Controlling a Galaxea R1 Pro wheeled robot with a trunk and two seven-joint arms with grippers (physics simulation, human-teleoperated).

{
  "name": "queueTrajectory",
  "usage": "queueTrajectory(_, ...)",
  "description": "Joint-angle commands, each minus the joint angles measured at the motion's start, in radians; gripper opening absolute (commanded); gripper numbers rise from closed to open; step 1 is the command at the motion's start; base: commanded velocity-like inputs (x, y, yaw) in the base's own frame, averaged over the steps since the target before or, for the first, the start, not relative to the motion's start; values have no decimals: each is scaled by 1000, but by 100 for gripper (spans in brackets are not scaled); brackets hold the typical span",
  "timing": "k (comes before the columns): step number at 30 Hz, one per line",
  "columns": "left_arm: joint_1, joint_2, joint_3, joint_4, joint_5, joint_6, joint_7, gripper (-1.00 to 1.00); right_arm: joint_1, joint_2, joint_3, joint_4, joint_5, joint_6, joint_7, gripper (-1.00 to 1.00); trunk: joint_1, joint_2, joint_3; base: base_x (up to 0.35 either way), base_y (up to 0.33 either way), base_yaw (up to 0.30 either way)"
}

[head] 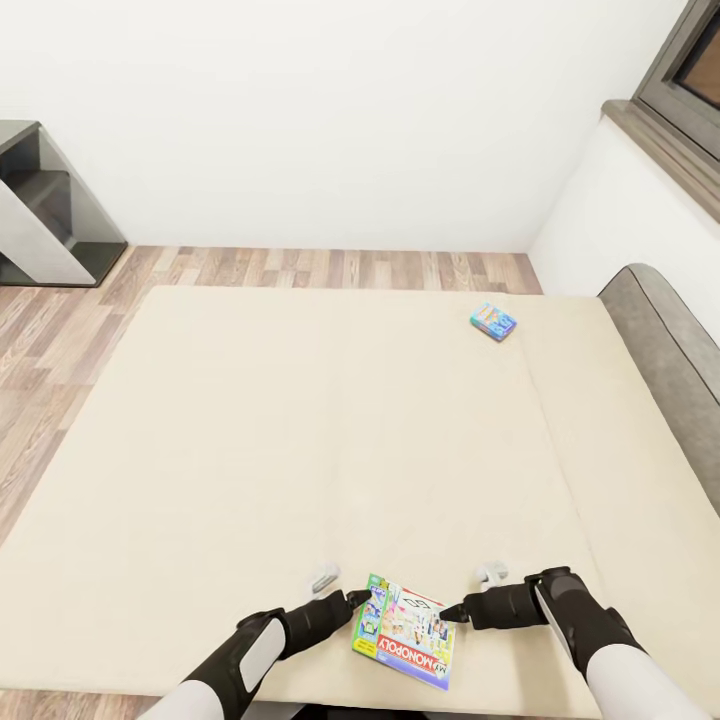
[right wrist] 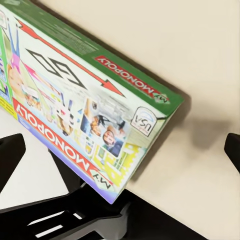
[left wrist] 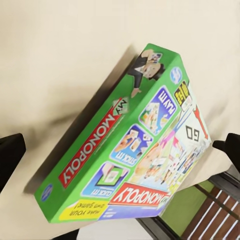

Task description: Put all the toys in the child's room - the three board games (two on the bed and one on the table), the two jigsaw puzzles on the table, and the tennis ball on the table - inside the toy box on the table in the child's room.

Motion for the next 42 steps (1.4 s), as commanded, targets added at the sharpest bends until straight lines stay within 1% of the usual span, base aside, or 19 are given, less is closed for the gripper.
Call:
queueTrajectory(1, 0, 0, -4, 0, 8, 5, 0, 100, -1, 1, -7, -1, 9, 6, 8, 100, 0, -1, -1, 0, 0, 0)
queueTrajectory(8, 0, -2, -4, 3, 8, 5, 0, 100, 0, 10, -7, 1, 9, 6, 7, 100, 0, -1, -1, 0, 0, 0)
queueTrajectory(12, 0, -3, -4, 4, 8, 5, 0, 100, 0, 22, -5, 4, 11, 6, 7, 100, 0, -1, -1, 0, 0, 0)
queueTrajectory(19, 0, -4, -4, 5, 8, 5, 0, 100, 0, 29, -5, 7, 13, 6, 7, 100, 0, -1, -1, 0, 0, 0)
queueTrajectory(26, 0, -5, -4, 6, 7, 5, 0, 100, 0, 45, -4, 9, 16, 8, 6, 100, 0, -1, -1, 0, 0, 0)
queueTrajectory(42, 1, -5, -5, 6, 7, 9, 1, 100, 0, 67, -1, 10, 18, 9, 6, 100, 0, -1, -1, 0, 0, 0)
